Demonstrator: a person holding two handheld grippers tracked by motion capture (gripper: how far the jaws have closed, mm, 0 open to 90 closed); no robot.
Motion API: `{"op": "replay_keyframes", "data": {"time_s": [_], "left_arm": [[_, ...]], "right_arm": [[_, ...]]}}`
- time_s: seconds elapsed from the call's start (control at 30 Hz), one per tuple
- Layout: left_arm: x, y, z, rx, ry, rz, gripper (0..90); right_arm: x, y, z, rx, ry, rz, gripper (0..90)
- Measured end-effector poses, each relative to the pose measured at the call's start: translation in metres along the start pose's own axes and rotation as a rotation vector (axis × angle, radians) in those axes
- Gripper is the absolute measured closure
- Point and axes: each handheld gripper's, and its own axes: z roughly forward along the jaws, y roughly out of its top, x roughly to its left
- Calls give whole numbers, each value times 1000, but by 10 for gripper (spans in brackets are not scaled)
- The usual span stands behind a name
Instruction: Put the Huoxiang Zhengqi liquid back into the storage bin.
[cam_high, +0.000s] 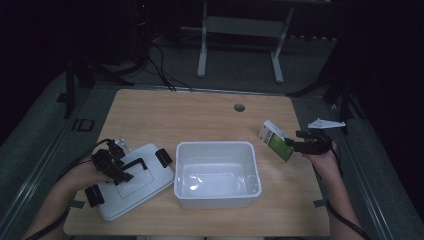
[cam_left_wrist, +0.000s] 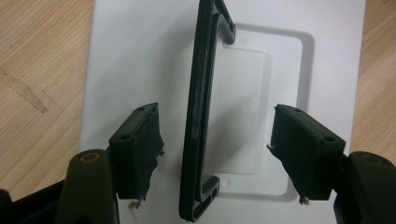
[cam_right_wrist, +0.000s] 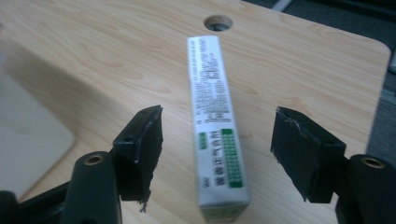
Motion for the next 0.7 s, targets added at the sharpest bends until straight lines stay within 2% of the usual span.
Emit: {"op": "replay_keyframes", "data": {"time_s": [0.27,0.47,0.7], "left_arm": [[0,1,0,3,-2,6,335],[1,0,-2,9,1,9,334],[1,-2,1,18,3,10,335]], "right_arm": [[-9,14,14,113,22,-16,397],[-9,24,27,223,29,-54,411],[-7,33,38,303,27,-92,467]]}}
